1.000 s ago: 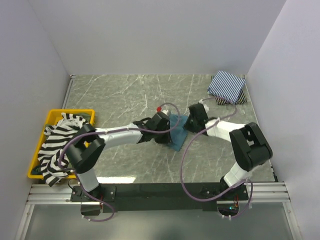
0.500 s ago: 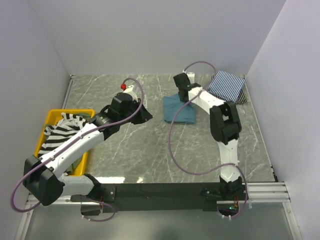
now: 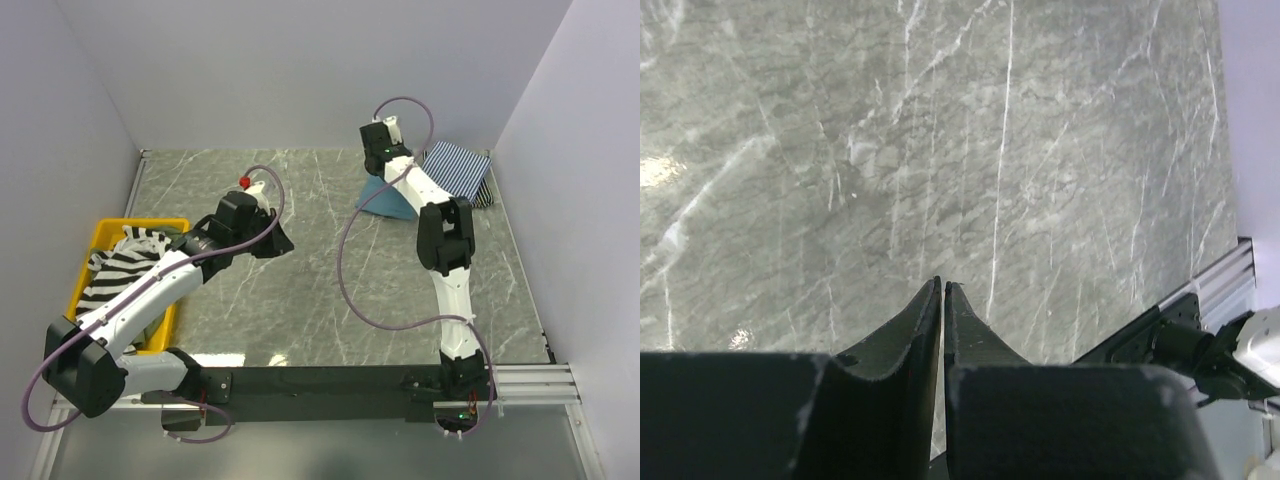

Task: Fold and stack the tank tops
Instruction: Neatly place the folded tank top to the corner

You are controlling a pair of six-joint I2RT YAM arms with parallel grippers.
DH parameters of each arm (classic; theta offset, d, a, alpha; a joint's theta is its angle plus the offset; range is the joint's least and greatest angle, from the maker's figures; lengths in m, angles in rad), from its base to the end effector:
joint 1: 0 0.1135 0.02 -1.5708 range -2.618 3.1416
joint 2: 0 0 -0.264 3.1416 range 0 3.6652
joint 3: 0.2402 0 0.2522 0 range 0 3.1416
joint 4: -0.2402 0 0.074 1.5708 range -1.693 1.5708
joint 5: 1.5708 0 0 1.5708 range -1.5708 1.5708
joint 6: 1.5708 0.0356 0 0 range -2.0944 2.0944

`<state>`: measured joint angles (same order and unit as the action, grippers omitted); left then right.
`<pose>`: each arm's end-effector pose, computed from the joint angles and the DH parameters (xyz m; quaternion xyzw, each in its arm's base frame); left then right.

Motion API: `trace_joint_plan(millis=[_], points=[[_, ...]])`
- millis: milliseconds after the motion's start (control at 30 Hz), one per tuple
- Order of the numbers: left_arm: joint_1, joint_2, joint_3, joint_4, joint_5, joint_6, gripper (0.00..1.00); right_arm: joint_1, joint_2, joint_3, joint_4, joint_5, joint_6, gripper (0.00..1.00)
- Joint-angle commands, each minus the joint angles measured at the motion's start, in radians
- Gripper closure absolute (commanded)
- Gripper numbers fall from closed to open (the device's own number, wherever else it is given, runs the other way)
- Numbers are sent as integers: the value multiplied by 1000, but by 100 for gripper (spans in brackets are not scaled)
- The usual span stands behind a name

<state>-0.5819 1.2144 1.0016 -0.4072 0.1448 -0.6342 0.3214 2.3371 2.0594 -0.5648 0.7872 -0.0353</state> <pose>0.2218 -0.1521 0.3044 0.0099 0.8873 -0.3136 0.3379 0.5024 0.1407 0.2203 -0.0187 0.8735 -0.3078 0.3767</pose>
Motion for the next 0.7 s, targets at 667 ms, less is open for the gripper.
trace_joint_plan(millis=[667], points=[[4, 17, -43, 39, 61, 34, 89, -108, -67, 64, 247, 61, -324, 100]])
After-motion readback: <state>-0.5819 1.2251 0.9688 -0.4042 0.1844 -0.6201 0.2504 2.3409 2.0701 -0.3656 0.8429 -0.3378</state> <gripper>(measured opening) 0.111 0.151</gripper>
